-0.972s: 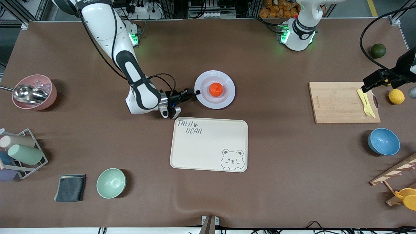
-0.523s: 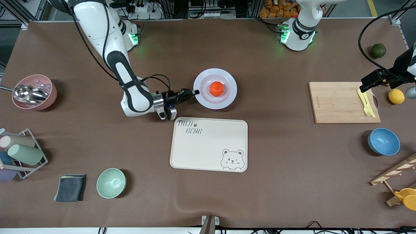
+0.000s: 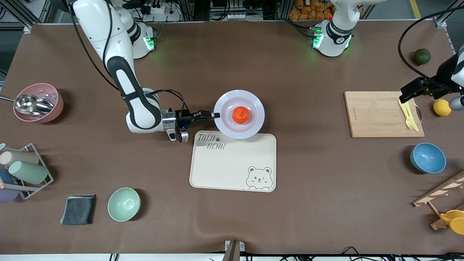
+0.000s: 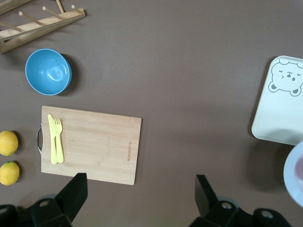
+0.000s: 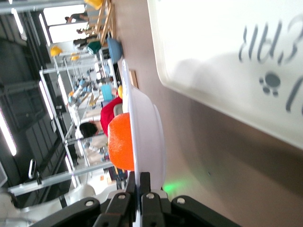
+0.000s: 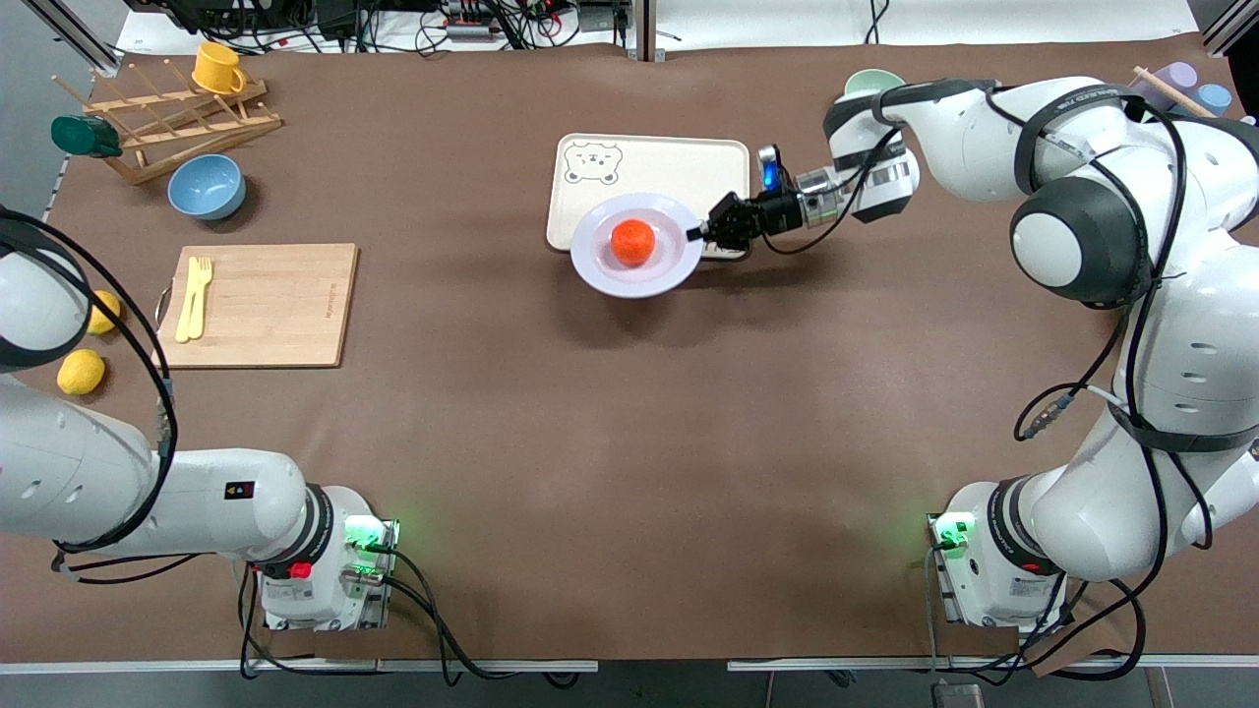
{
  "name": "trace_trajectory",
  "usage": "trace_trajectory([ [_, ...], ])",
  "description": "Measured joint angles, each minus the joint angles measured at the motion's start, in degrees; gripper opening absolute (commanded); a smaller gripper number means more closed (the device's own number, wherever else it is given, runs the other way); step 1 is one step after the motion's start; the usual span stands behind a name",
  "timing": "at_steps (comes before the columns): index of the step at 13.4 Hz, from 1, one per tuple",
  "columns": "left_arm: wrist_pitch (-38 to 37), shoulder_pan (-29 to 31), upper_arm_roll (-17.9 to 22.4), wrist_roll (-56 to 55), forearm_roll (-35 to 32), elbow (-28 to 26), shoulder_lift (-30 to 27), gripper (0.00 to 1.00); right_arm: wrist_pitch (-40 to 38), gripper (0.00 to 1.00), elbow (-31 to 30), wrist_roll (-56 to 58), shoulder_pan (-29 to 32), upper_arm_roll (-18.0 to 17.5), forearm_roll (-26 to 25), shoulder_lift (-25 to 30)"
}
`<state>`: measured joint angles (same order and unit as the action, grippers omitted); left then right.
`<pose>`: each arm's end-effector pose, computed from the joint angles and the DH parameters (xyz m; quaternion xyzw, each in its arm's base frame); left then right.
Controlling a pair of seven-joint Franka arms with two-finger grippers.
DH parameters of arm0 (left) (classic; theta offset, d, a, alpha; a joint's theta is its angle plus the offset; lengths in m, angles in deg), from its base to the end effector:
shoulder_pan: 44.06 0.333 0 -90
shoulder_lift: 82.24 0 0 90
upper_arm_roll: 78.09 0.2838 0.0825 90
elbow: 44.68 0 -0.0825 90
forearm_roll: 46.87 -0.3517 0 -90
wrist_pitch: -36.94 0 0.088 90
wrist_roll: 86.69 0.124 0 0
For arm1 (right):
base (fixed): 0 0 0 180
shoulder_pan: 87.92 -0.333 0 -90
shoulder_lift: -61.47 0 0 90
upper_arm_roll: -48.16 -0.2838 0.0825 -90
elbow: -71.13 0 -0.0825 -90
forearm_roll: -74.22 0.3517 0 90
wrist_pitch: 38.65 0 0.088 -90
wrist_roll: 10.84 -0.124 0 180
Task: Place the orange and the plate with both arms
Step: 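Slide the plate with the right gripper onto the bear tray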
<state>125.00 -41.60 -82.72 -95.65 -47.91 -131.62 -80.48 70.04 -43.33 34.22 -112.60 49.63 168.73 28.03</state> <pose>0.5272 -0.0170 0.5797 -0.9982 -0.0595 0.0047 0.0083 0.4732 0.2998 0.1686 -0.7889 0.0152 0.1133 0.6038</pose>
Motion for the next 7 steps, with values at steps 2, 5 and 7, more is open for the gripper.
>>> trace_trajectory([
  [2,0.0,0.0,-0.1,0.0,0.0,-0.1,0.0,1.0,1.7,0.0,2.6,-3.2,0.4,0.5,0.0,0.1],
  [5,0.0,-0.1,-0.2,0.0,0.0,-0.2,0.2,1.0,4.9,0.0,4.5,-3.9,2.6,0.8,0.0,0.1],
  [7,0.0,-0.1,-0.3,0.0,0.0,-0.2,0.3,1.0,6.3,0.0,5.1,-3.9,3.6,0.9,0.0,0.0],
])
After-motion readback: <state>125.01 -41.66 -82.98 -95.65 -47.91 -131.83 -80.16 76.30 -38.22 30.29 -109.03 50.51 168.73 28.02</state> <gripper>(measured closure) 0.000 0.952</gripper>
